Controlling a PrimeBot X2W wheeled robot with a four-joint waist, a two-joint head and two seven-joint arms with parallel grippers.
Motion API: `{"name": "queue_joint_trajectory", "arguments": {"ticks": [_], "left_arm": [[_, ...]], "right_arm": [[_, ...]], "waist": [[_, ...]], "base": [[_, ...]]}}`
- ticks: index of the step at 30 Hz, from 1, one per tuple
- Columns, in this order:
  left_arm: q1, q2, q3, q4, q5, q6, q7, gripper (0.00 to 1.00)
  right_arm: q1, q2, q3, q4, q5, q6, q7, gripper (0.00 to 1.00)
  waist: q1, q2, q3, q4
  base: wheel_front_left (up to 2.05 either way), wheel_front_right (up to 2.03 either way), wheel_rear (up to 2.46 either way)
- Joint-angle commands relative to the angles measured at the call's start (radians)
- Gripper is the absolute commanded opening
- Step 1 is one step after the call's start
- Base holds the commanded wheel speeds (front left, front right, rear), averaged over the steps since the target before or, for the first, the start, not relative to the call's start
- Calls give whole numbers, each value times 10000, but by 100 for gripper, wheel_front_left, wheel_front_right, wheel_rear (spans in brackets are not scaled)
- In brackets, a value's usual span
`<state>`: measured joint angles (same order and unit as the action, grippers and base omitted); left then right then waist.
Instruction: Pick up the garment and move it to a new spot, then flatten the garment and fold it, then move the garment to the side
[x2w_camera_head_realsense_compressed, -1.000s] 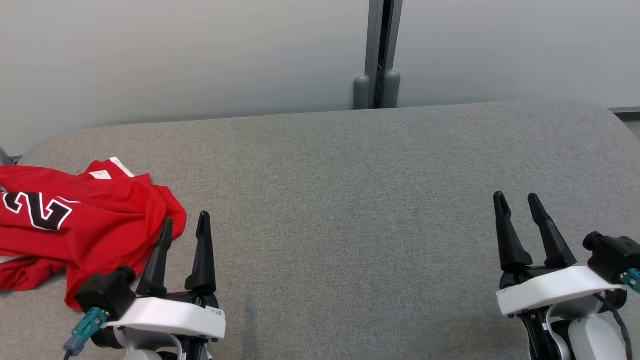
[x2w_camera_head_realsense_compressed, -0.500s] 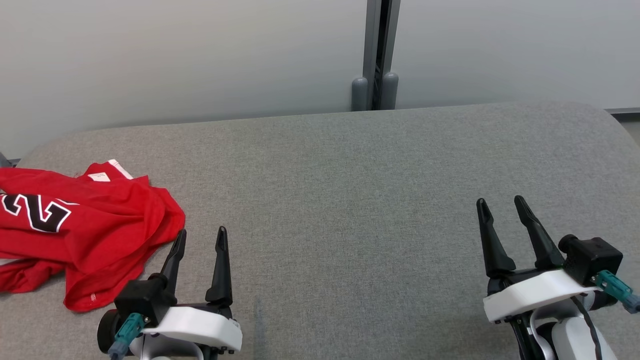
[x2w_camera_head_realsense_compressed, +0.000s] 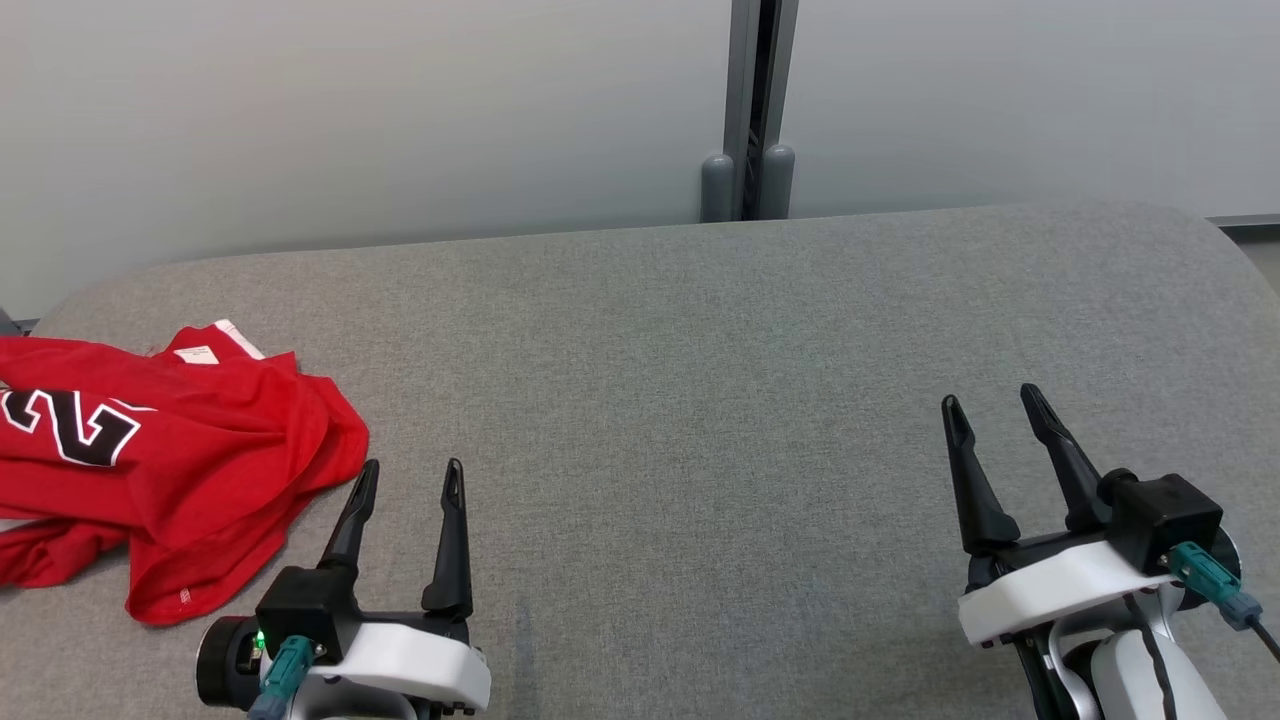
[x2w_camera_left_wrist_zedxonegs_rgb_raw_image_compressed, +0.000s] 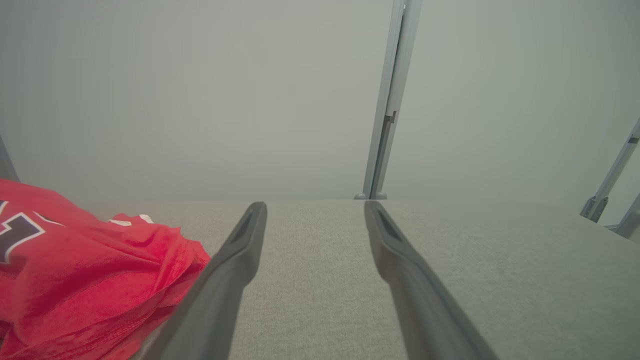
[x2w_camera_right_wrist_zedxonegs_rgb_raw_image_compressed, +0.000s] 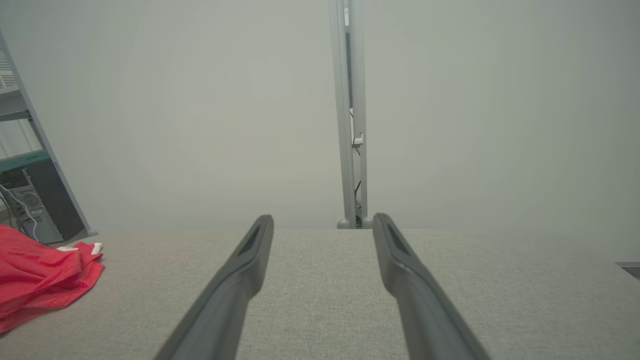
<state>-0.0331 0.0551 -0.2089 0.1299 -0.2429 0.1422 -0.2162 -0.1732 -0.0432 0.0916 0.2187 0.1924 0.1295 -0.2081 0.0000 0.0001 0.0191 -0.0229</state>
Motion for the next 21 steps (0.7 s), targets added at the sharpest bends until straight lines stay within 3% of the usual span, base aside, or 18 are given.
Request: {"name": "queue_joint_trajectory", "arguments": {"ticks": [1,10,21], "left_arm": [[-70,33,48,-29,267,34,-98,100],[-55,-23,221,3,775,-64,-239,100],[12,-33,329,254,632,-420,-447,100]], "right_arm": [[-137,-85,35,-1,-218,17,-118,100],[-239,-96,105,126,-654,19,-314,100],[-310,-107,154,582,-335,21,-531,100]], "waist": [[0,-1,2,0],[0,-1,45,-16],[0,-1,40,-53]], "base": [[0,0,0],[0,0,0],[0,0,0]]}}
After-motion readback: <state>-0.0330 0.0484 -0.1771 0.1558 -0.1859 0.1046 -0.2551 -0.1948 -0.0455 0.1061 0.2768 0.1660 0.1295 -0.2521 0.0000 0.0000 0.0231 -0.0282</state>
